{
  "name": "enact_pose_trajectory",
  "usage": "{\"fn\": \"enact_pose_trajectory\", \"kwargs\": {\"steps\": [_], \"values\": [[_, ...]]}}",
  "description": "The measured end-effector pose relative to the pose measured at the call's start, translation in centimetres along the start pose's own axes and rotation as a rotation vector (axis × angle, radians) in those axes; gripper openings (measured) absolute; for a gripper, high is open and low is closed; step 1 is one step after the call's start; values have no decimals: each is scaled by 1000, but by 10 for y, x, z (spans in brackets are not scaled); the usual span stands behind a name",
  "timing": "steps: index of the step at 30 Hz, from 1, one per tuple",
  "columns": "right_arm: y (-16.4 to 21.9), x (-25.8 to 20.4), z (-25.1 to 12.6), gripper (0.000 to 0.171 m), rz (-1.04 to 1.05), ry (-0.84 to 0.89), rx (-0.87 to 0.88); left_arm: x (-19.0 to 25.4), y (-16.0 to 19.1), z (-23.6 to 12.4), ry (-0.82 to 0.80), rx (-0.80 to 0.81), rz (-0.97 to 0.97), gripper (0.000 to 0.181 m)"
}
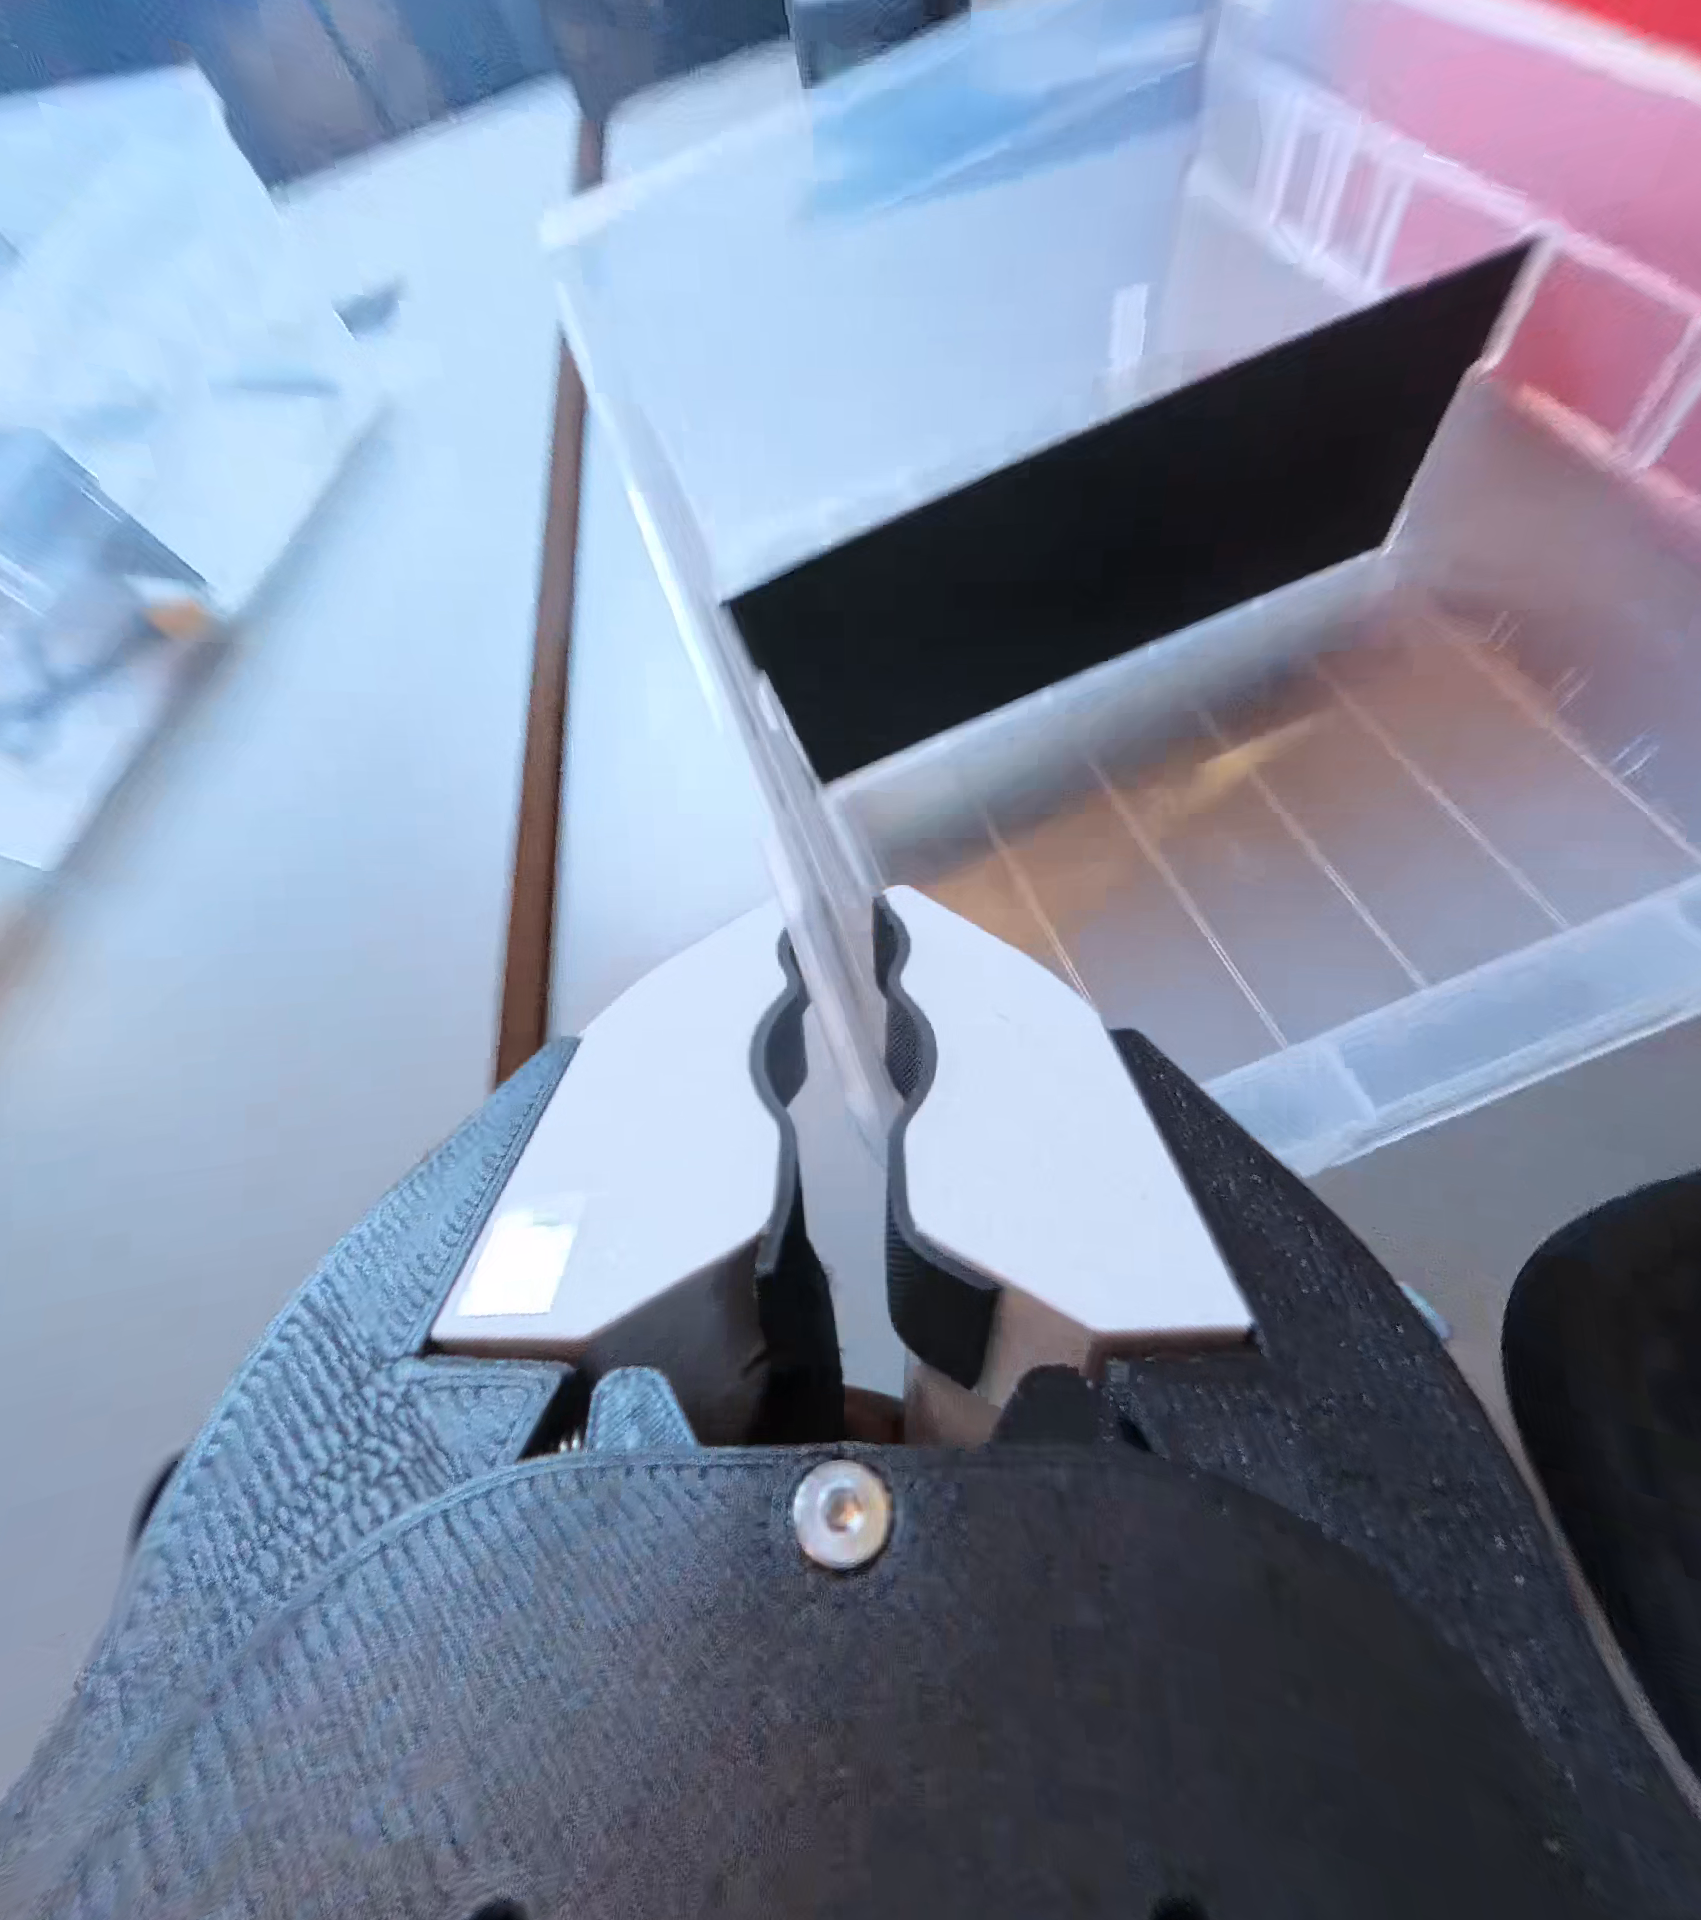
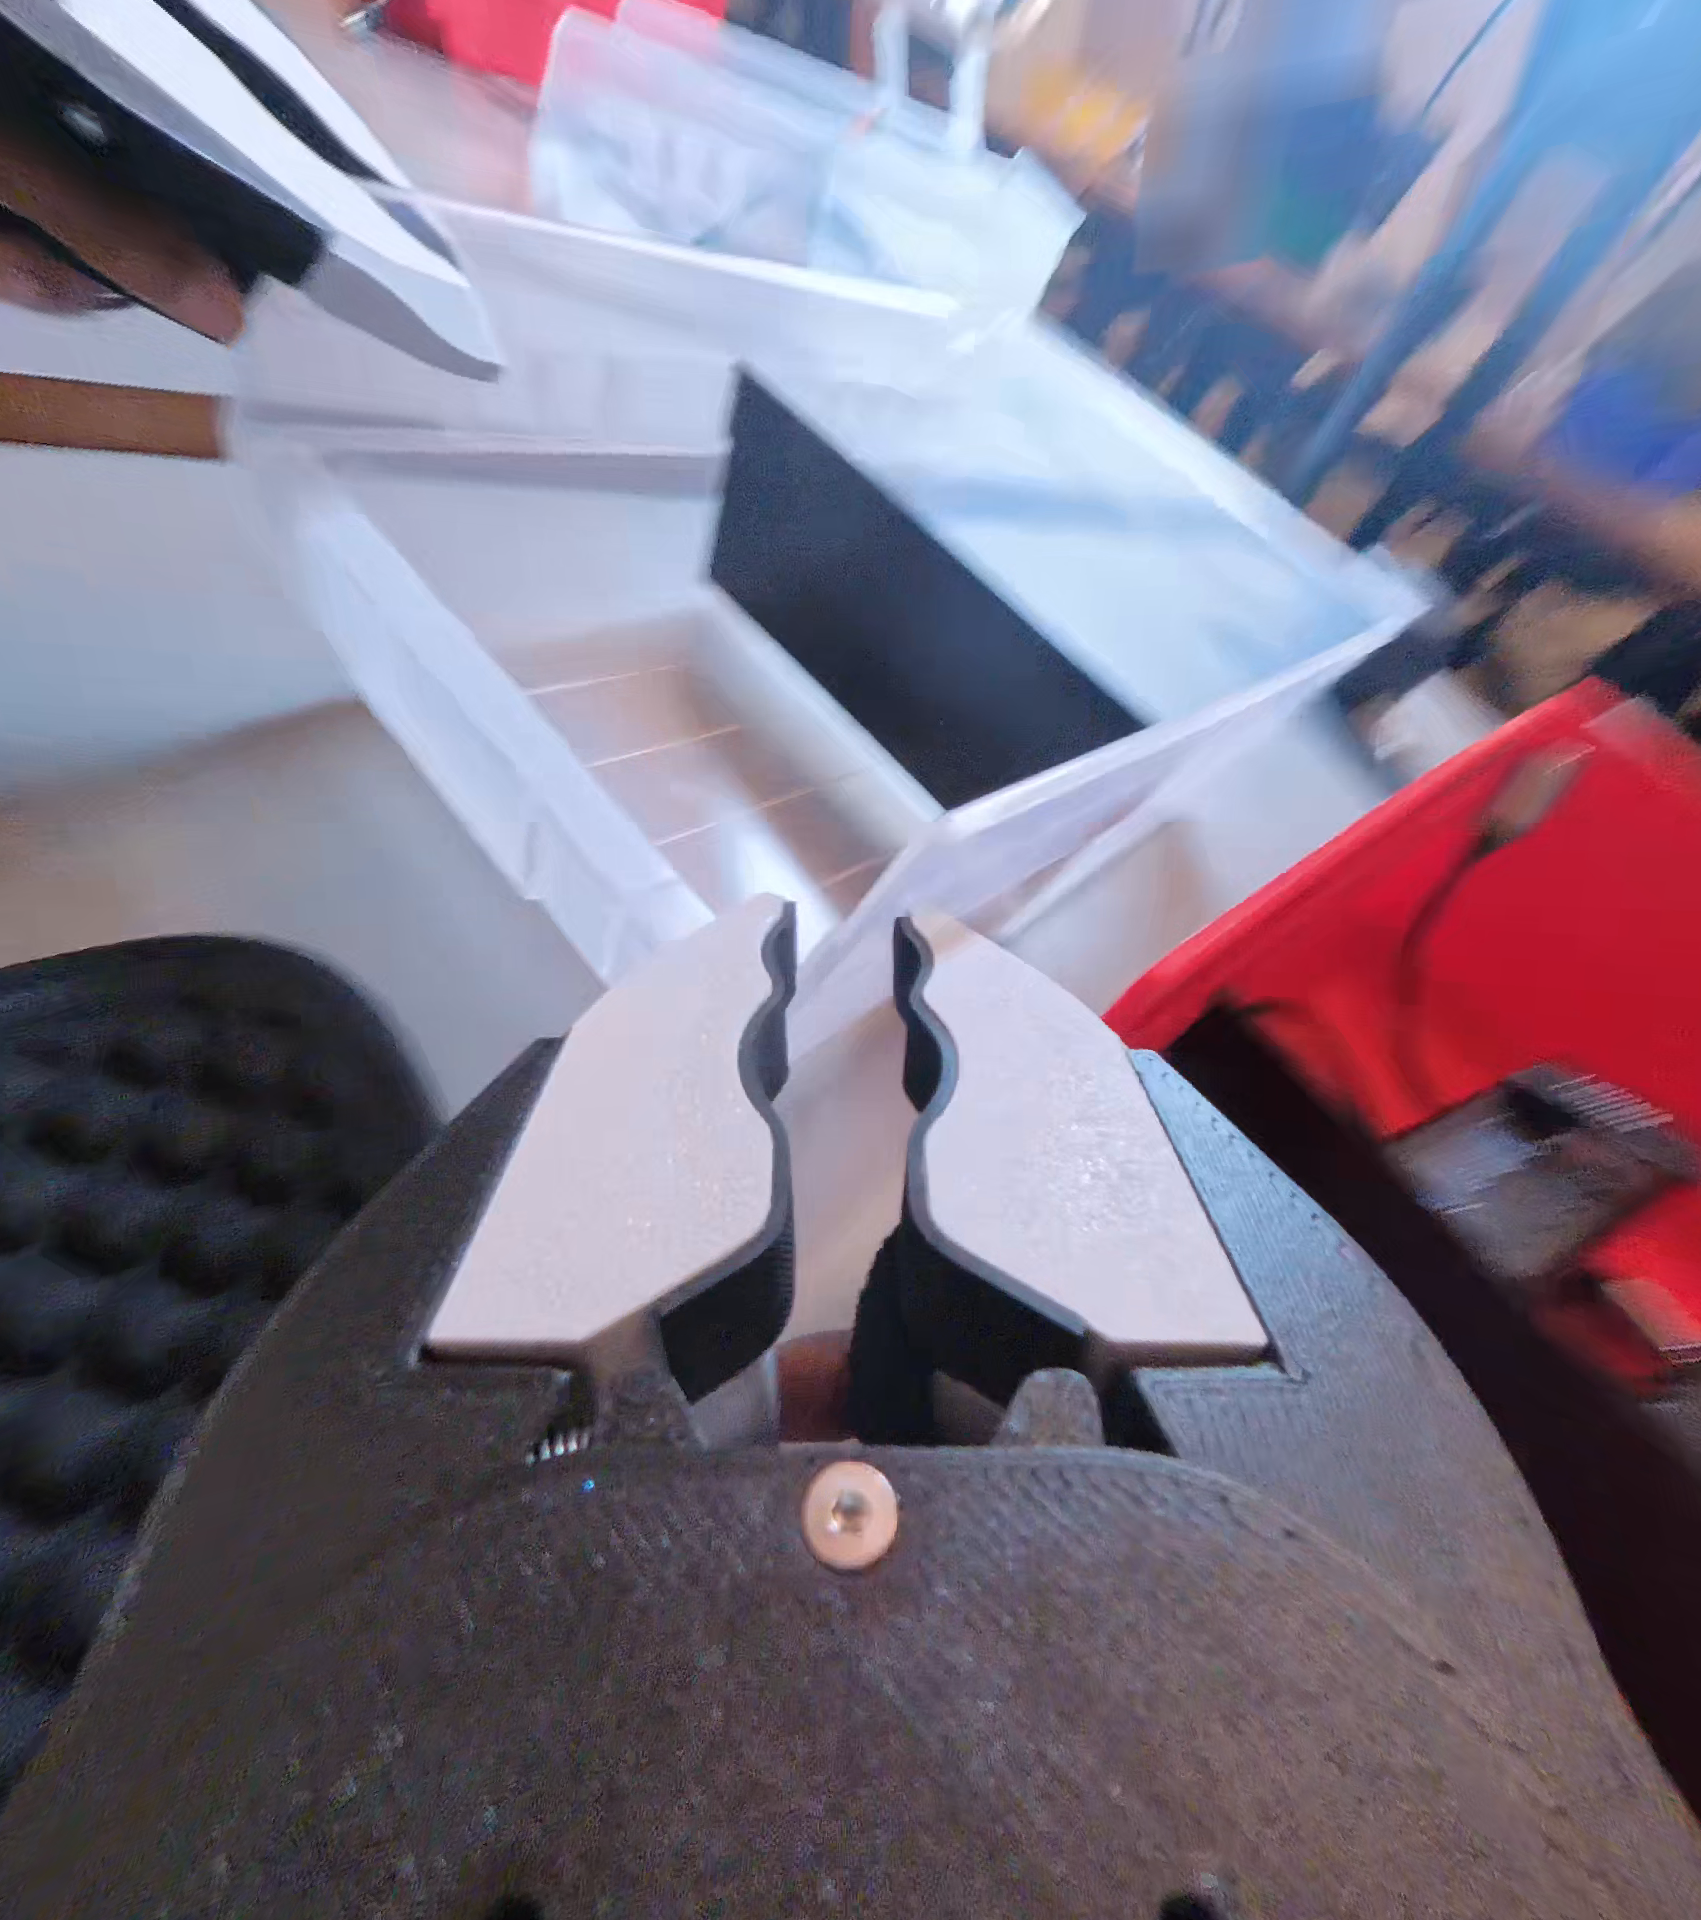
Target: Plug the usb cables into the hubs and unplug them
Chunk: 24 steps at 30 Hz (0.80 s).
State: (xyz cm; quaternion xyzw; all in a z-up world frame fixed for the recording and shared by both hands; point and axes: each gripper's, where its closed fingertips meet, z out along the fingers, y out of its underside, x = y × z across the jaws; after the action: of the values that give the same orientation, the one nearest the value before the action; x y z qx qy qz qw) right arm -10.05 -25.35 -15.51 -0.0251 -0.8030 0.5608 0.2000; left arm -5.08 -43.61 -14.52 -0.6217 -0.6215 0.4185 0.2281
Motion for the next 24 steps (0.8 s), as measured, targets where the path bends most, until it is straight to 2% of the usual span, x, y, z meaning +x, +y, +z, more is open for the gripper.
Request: {"fn": "enact_pose_trajectory", "kwargs": {"steps": [1,3,5,8,13,17,24], "values": [[-13,10,-3,14,-84,70,50,0,-13,-12,-14,48,-14,12],[-40,18,-13,13,-114,81,151,-3,-30,-37,-35,107,-52,14],[-63,27,-26,12,-125,96,228,-1,-57,-64,-53,240,-71,16],[-91,44,-56,12,-224,179,348,9,-93,-95,-137,386,-23,15],[-112,92,-125,11,-346,376,456,59,-162,-121,-169,728,-13,13],[-92,137,-189,11,-383,560,444,130,-201,-108,-57,890,-32,13],[-11,197,-304,10,-265,810,282,280,-256,-73,231,889,-16,12]]}}
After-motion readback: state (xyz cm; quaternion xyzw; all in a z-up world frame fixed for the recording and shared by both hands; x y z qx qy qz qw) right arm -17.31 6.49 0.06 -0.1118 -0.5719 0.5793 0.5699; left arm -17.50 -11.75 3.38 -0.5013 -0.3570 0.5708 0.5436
